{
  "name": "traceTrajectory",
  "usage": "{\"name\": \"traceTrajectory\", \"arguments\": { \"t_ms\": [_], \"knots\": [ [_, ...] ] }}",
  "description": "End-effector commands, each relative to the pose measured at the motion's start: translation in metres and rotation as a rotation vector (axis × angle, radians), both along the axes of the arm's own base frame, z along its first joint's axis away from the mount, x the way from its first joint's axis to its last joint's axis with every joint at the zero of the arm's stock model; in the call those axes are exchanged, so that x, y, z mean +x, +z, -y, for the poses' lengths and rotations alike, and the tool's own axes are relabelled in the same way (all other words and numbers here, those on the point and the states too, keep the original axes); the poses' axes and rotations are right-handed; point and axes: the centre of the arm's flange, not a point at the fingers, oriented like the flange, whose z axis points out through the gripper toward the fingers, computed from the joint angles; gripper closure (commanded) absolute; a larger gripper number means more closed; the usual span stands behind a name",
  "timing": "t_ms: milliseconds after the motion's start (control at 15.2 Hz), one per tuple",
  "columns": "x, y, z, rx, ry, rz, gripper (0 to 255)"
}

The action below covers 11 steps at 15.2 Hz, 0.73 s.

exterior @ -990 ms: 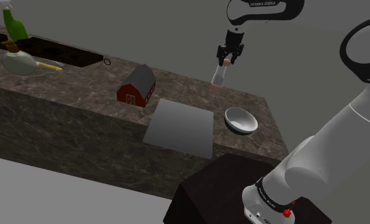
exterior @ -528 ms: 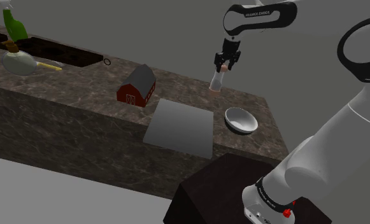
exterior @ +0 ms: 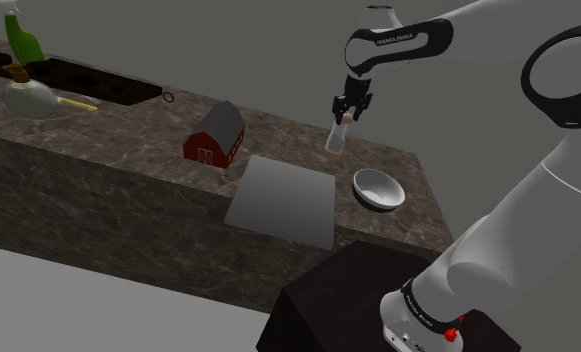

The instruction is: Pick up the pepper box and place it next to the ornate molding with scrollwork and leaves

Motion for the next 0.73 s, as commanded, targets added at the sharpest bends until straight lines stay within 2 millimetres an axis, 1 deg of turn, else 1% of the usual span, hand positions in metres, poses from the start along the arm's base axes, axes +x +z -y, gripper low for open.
{"name": "traceTrajectory", "arguments": {
  "t_ms": [0,396,660],
  "knots": [
    [0.000,-0.010,0.000,0.000,0.000,0.001,255],
    [0.000,-0.040,0.000,0.000,0.000,0.001,255],
    [0.000,-0.040,0.000,0.000,0.000,0.001,255]
  ]
}}
